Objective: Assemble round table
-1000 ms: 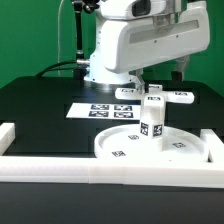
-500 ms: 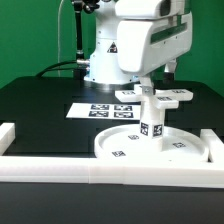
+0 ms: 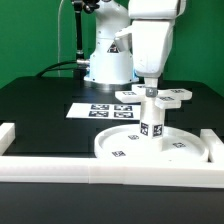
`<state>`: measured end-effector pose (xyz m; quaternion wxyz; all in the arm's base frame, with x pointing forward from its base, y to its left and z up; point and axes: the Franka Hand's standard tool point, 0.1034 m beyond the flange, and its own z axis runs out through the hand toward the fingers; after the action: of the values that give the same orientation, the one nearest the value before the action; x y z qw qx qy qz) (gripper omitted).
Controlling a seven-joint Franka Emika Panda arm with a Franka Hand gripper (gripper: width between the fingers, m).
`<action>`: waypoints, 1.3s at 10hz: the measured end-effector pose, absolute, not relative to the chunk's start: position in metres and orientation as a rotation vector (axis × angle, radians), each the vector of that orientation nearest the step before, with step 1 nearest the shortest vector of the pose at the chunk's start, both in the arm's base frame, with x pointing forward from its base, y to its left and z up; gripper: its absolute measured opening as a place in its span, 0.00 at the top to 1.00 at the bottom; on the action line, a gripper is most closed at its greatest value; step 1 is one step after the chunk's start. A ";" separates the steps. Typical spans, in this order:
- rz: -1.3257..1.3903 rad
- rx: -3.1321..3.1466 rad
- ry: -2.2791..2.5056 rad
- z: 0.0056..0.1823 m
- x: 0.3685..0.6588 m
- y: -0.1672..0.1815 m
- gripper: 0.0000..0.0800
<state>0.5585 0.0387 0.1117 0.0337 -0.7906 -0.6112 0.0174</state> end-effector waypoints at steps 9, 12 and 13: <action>0.057 -2.577 -1.681 0.109 0.566 0.037 0.19; 0.065 -2.576 -1.677 0.106 0.565 0.036 0.19; 0.067 -2.575 -1.677 0.105 0.564 0.036 0.19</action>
Offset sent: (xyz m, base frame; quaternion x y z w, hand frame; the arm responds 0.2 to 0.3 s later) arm 0.0150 0.0015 -0.0082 -0.0083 -0.0176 0.1147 0.9932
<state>0.5644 0.0359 0.1047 0.0342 -0.8373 -0.5452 0.0218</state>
